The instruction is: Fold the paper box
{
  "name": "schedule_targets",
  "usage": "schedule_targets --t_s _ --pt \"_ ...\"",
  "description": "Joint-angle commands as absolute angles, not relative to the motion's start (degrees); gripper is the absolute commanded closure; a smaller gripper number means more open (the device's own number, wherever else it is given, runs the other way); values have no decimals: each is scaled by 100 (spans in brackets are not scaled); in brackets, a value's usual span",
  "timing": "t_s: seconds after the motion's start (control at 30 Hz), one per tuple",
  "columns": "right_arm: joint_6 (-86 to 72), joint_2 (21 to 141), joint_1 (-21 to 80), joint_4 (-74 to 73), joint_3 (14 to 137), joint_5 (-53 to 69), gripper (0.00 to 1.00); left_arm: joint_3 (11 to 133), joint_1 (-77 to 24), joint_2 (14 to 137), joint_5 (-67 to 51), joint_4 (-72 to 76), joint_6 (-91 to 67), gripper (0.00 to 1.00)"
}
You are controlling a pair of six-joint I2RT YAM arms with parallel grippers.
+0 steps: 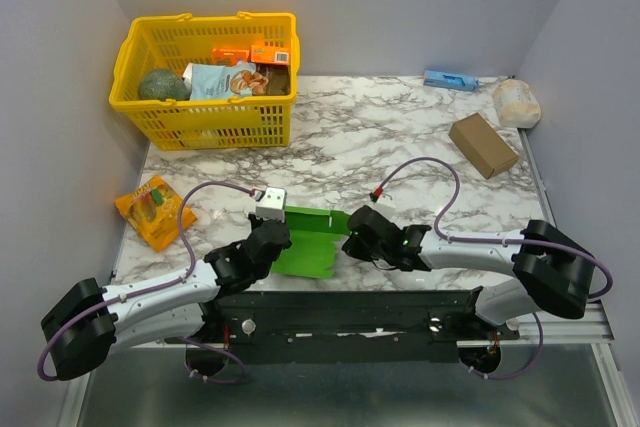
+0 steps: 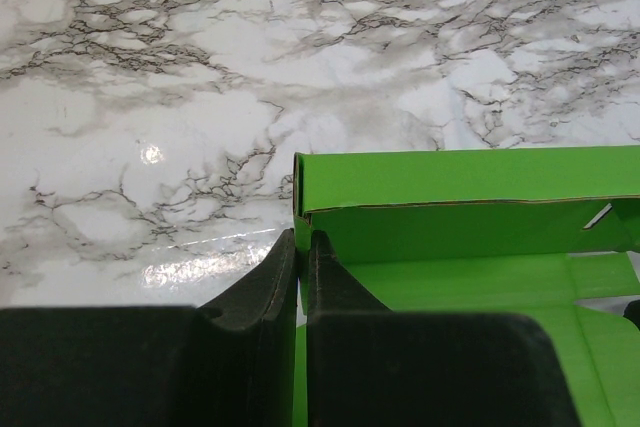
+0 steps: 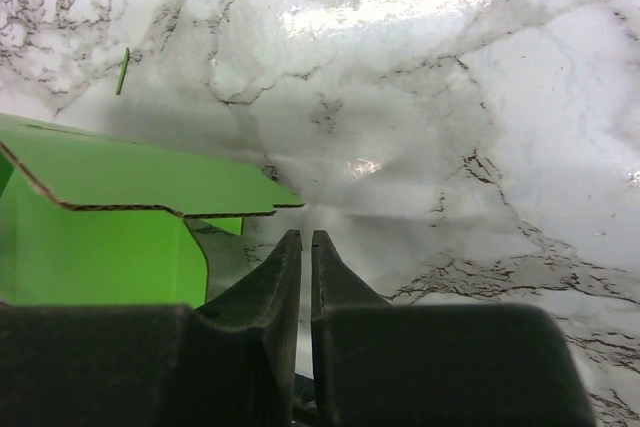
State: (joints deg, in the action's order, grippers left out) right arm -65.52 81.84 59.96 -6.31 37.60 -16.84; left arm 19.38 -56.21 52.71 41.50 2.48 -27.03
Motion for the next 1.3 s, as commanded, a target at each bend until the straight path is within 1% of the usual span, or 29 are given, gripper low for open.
schedule_targets --t_s 0.0,0.13,0.43,0.9,1.27 --pt "-6627 8130 6029 -677 3691 -1837 84 1960 -5590 5203 4131 343 -2707 100" --pt "-6513 8165 6029 -589 3867 -2047 83 1960 -5590 5203 4131 343 -2707 100" --pt "-6214 8402 6003 -431 4368 -2118 83 1925 -5590 5133 4113 360 -2698 100" --pt "-6064 8455 6003 -308 4570 -2206 83 1925 -5590 5150 4043 413 -2637 100" --pt "-6012 8648 6003 -97 4728 -1969 84 1942 -5590 5203 4017 422 -2619 100"
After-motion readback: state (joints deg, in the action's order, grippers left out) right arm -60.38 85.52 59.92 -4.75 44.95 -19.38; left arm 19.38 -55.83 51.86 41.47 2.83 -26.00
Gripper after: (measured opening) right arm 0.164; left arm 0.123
